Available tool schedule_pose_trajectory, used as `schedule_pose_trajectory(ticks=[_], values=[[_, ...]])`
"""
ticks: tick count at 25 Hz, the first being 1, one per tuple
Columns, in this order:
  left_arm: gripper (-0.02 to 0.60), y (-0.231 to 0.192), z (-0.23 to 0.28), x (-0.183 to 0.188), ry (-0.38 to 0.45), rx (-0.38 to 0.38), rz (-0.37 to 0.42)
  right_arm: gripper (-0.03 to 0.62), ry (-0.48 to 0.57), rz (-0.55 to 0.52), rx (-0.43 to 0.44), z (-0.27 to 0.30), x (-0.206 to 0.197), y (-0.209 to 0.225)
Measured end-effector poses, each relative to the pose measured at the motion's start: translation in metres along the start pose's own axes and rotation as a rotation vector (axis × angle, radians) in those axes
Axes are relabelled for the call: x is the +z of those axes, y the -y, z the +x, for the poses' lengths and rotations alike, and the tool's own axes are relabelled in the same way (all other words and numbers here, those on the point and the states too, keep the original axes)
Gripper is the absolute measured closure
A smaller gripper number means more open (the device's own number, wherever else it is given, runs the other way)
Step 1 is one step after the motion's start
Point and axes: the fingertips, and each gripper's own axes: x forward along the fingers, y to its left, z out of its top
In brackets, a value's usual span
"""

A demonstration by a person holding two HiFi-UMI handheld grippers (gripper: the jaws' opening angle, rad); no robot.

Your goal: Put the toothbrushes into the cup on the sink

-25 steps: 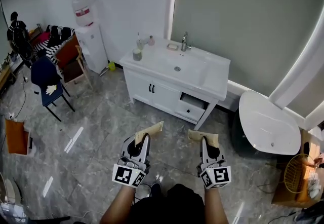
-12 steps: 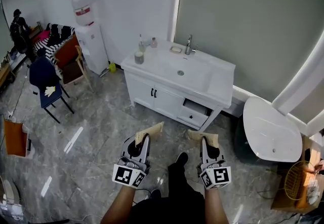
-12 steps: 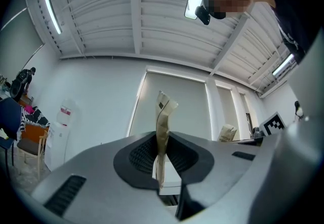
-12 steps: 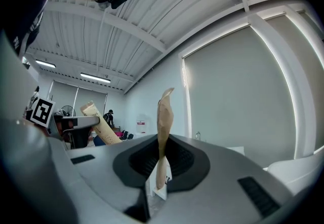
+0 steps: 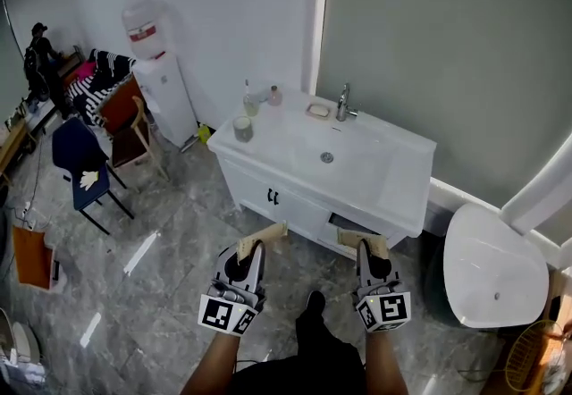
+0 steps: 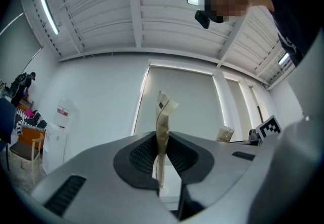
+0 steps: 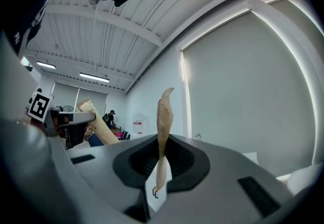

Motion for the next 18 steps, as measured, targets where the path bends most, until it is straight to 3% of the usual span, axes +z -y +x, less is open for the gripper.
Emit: schedule_pose_trajectory(ticks=[9,18], values=[[0.517,-0.016,0.178,-0.014,0.017,0.021,0.037,0.545,0.0,0.004,0.085,0.146,0.021,0.109],[0.517,-0.038,0.237,-0.019,0.007,0.059,0.057,0.545,-0.015,0.015,0.132,0.209,0.02,0.139]])
